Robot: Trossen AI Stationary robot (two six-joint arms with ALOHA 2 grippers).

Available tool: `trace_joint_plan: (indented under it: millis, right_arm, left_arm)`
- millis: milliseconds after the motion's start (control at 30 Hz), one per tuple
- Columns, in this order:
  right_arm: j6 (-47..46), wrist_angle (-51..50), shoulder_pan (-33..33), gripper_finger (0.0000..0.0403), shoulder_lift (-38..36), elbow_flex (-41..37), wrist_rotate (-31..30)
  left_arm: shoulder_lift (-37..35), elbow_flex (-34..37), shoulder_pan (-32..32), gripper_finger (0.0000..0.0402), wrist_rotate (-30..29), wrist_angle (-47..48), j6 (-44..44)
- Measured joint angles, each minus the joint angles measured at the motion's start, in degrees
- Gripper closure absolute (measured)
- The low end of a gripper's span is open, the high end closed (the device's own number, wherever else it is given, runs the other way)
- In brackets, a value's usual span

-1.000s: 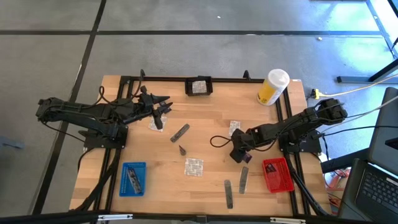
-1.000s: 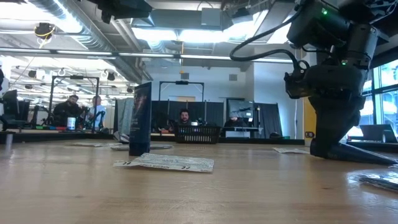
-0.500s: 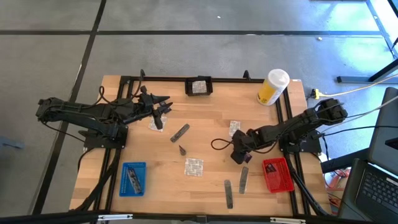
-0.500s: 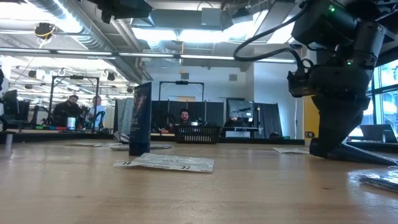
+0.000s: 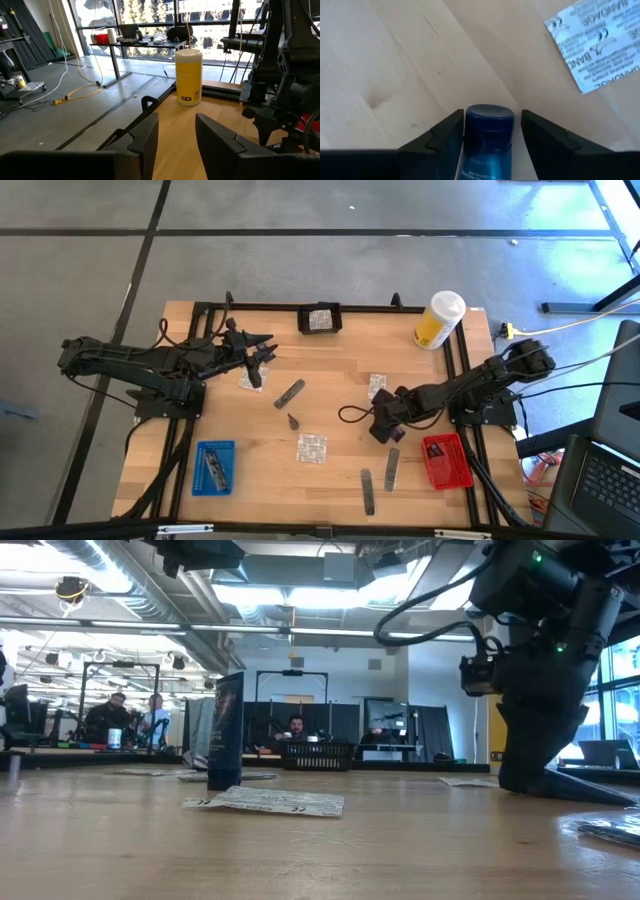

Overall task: Pick & Place Travel size toiletries
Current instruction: Put the blue shave butter into the red bin

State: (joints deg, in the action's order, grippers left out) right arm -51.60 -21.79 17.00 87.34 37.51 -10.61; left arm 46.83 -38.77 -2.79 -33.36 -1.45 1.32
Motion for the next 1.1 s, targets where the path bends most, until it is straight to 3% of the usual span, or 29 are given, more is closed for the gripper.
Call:
trace_joint_plan:
  millis: [200,633,1100]
  right_arm:
    - [-0.01,1.04,0.38,0.0202,1.92,0.23,-1.21]
    - [-1.34,0.27,1.06,0.0242,1.76,0.10,-1.60]
    - [-1.34,0.12,1.06,0.0245,1.82,0.08,-1.27]
  left_arm:
    - [0.00,0.01,0.00,0.0277,0.00,0.00,0.00]
    - [0.00,0.01,0.00,0.0278,0.00,-0.02,0.02]
    - [0.00,0.01,0.02,0.0278,-0.02,0.00,0.00]
